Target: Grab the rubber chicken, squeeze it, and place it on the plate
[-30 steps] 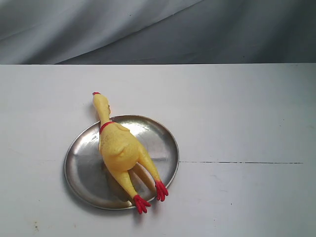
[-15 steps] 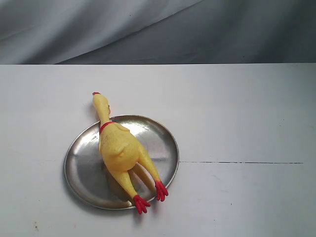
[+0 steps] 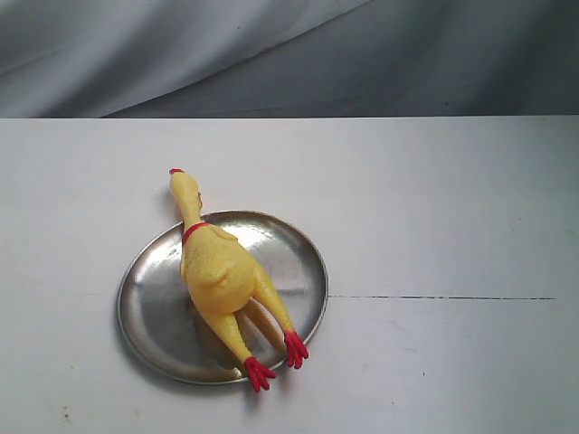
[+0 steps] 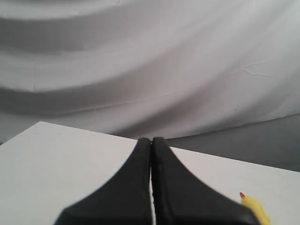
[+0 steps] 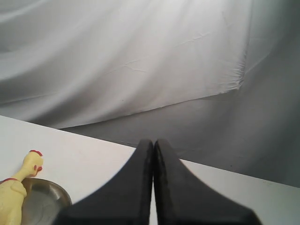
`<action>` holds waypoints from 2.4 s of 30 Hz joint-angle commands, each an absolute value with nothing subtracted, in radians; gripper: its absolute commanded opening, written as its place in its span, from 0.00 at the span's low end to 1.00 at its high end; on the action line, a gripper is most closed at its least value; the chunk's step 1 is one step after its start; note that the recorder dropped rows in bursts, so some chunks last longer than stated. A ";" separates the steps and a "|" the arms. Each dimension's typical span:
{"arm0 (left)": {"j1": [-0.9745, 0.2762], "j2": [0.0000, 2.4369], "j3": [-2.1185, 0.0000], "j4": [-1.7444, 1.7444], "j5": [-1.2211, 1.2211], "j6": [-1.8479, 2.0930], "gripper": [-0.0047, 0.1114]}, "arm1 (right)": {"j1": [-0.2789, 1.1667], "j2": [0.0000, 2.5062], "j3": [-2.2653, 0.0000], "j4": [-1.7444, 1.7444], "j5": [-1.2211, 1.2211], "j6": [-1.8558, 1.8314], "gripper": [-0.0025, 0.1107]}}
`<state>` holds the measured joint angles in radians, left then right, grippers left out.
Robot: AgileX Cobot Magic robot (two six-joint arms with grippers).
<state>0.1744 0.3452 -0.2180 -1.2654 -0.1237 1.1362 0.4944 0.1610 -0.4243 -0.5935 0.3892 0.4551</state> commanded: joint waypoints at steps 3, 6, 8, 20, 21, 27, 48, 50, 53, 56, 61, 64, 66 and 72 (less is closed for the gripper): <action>0.172 0.284 -0.201 -0.693 -0.116 0.803 0.04 | 0.487 0.156 -0.420 -0.588 0.388 0.457 0.02; 0.213 0.223 -0.171 -0.293 -0.027 0.376 0.04 | 0.487 0.156 -0.420 -0.588 0.387 0.459 0.02; 0.271 0.177 -0.156 -0.280 0.073 0.301 0.04 | 0.487 0.156 -0.420 -0.588 0.387 0.459 0.02; 0.512 0.000 -0.100 -0.124 0.370 0.083 0.04 | 0.487 0.156 -0.420 -0.590 0.387 0.458 0.02; 0.512 0.000 -0.083 -0.105 0.363 0.053 0.04 | 0.487 0.156 -0.420 -0.590 0.387 0.458 0.02; 0.500 0.000 -0.027 -0.087 0.341 0.022 0.04 | 0.487 0.156 -0.420 -0.590 0.386 0.458 0.02; 0.439 0.000 0.000 -0.082 0.326 0.030 0.04 | 0.487 0.156 -0.420 -0.590 0.386 0.458 0.02; 0.439 0.000 0.000 -0.082 0.326 0.028 0.04 | 0.487 0.156 -0.420 -0.590 0.386 0.458 0.02; 0.439 0.000 0.000 -0.082 0.326 0.028 0.04 | 0.487 0.156 -0.420 -0.590 0.386 0.458 0.02; 0.439 0.000 0.000 -0.082 0.326 0.028 0.04 | 0.487 0.156 -0.420 -0.590 0.386 0.458 0.02; 0.439 0.000 0.000 -0.082 0.326 0.028 0.04 | 0.487 0.156 -0.420 -0.590 0.386 0.458 0.02; 0.439 0.000 0.000 -0.082 0.326 0.032 0.04 | 0.487 0.156 -0.420 -0.590 0.386 0.458 0.02; 0.439 0.000 0.000 -0.082 0.326 0.032 0.04 | 0.487 0.156 -0.420 -0.590 0.386 0.458 0.02; 0.439 0.000 0.000 -0.082 0.326 0.032 0.04 | 0.487 0.156 -0.422 -0.601 0.384 0.458 0.02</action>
<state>0.4445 0.0047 -0.0043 -0.0828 0.3424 0.0355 0.4944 0.1610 -0.4243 -0.5911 0.3892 0.4575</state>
